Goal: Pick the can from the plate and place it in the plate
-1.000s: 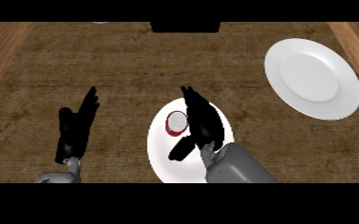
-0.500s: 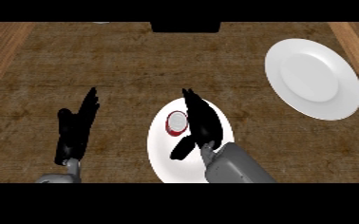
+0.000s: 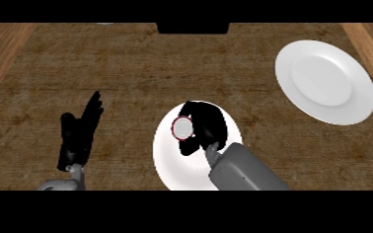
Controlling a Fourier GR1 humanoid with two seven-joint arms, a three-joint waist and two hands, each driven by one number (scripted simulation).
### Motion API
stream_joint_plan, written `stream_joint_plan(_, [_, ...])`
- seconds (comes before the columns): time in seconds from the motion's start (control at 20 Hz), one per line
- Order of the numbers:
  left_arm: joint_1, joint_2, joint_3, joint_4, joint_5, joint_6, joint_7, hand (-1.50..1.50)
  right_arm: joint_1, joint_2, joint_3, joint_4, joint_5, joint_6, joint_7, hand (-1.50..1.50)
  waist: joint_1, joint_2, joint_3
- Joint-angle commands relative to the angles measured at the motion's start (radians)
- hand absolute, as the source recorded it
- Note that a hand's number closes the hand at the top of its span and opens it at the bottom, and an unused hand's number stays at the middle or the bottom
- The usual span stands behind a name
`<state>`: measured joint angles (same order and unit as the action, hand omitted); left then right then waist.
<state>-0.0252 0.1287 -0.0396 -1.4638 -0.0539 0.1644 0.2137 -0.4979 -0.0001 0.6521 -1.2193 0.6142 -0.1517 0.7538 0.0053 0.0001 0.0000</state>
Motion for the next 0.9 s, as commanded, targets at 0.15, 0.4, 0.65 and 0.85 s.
stream_joint_plan(0.15, [0.03, -0.016, -0.014, -0.028, -0.012, -0.007, 0.006, 0.0, -0.029, 0.0, -0.006, 0.046, 0.154, -0.134, 0.054, 1.5, 0.002, 0.0, 0.0])
stream_joint_plan(0.4, [0.055, -0.013, -0.011, -0.034, -0.011, -0.013, -0.015, 0.0, -0.033, -0.272, -0.149, 0.033, 0.077, -0.022, -0.249, 1.5, 0.002, 0.002, 0.001])
stream_joint_plan(0.65, [0.01, 0.021, 0.032, -0.008, 0.003, -0.029, -0.001, 0.0, -0.079, -0.445, -0.244, 0.017, 0.024, 0.045, -0.463, 1.5, -0.006, -0.001, 0.0])
stream_joint_plan(0.85, [-0.005, -0.014, 0.006, -0.019, -0.028, 0.006, 0.014, 0.0, -0.072, -0.437, -0.328, -0.018, 0.036, -0.057, -0.496, 1.5, -0.009, -0.001, 0.0])
